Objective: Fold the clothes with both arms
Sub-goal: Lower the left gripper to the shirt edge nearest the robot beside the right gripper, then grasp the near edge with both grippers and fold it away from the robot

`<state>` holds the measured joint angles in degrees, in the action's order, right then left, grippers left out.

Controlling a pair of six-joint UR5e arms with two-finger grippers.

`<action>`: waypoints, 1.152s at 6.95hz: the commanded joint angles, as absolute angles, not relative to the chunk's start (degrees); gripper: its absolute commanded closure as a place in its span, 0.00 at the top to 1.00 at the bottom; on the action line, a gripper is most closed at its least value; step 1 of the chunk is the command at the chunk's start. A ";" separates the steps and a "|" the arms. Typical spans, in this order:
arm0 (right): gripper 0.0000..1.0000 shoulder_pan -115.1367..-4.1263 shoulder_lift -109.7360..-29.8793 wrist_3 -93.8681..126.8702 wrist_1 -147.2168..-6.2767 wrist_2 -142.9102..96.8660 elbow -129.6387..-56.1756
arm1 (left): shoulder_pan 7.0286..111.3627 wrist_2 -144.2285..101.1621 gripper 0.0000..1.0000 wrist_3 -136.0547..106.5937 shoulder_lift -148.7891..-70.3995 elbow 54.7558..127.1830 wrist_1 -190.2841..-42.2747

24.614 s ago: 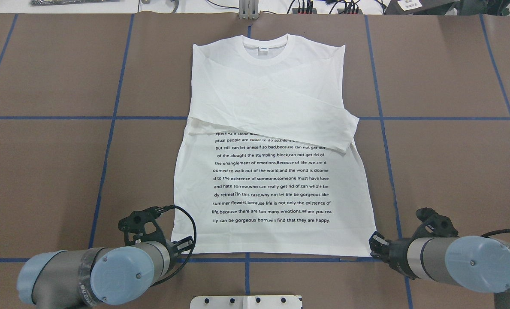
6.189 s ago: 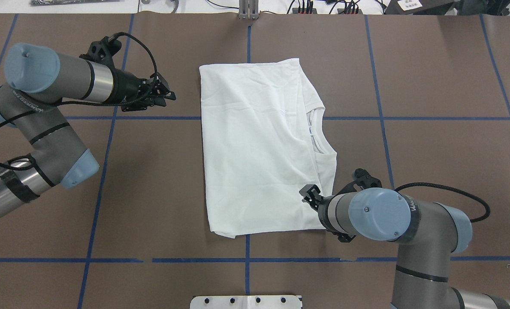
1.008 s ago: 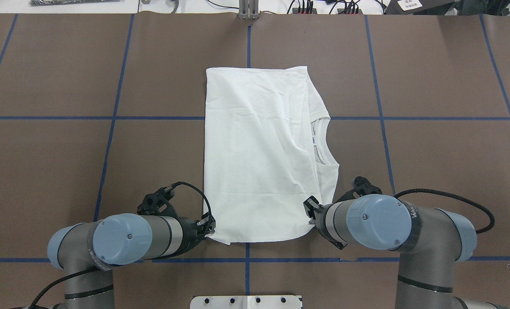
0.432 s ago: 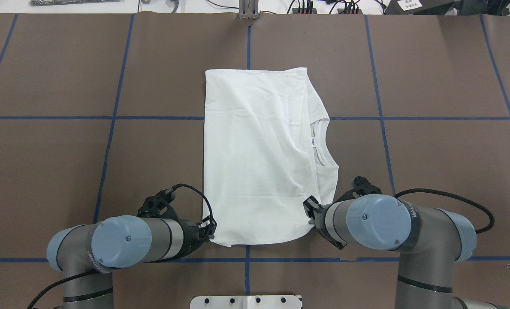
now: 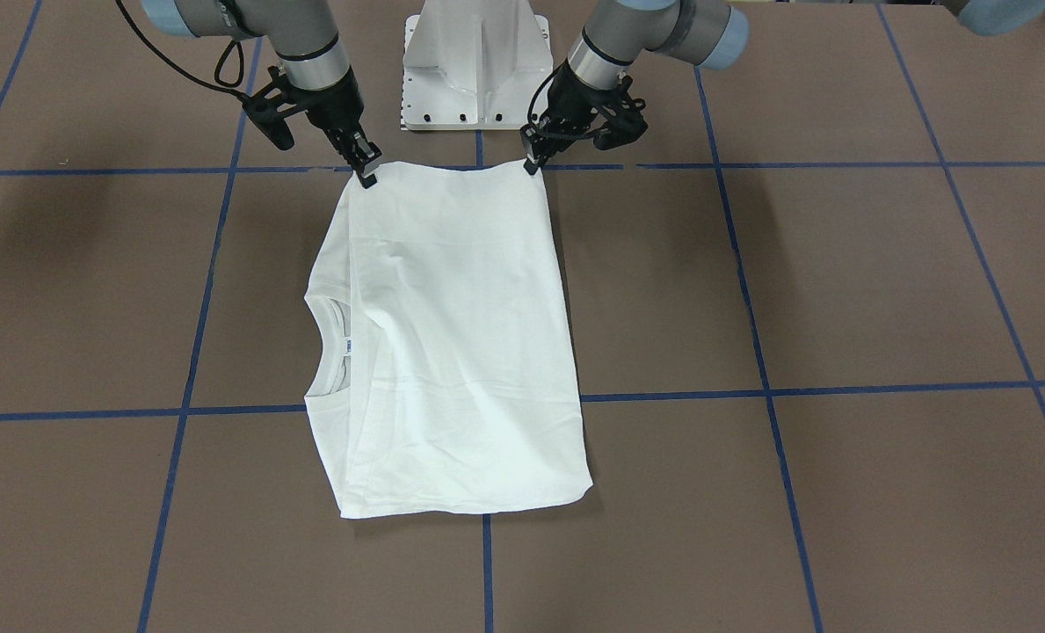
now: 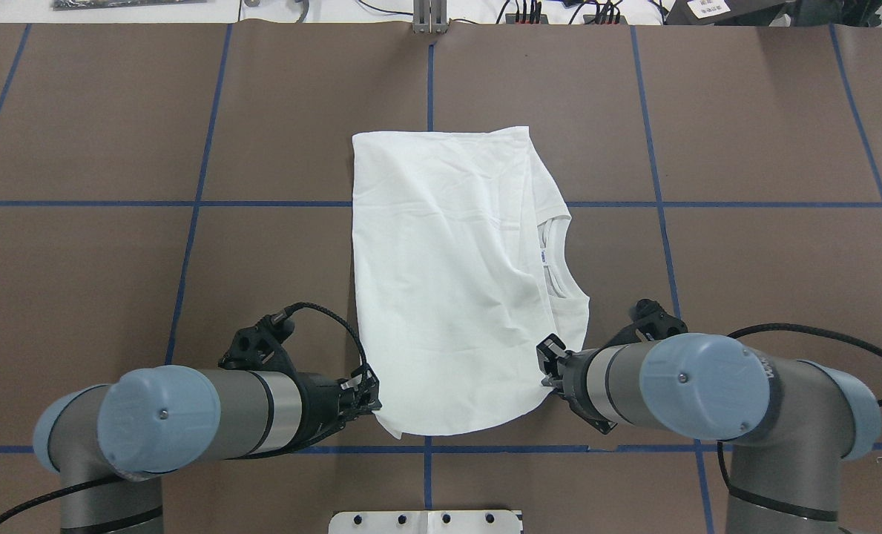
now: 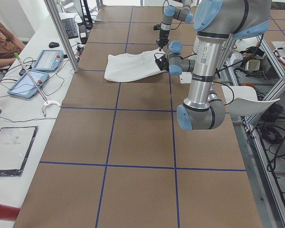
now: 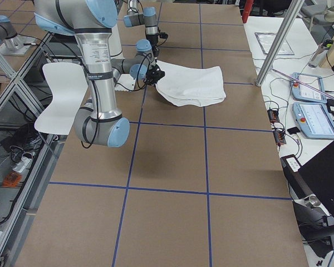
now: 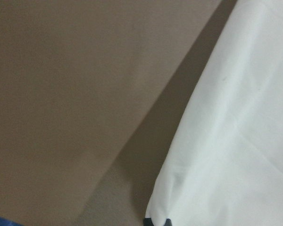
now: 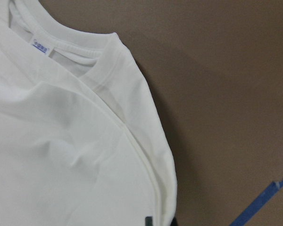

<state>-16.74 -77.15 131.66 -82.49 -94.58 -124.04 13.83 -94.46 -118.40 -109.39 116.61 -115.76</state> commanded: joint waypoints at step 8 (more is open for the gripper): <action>0.00 -46.57 -47.24 108.23 -82.97 -115.65 -84.53 | 41.74 -102.66 0.00 -97.74 -135.15 78.26 -122.77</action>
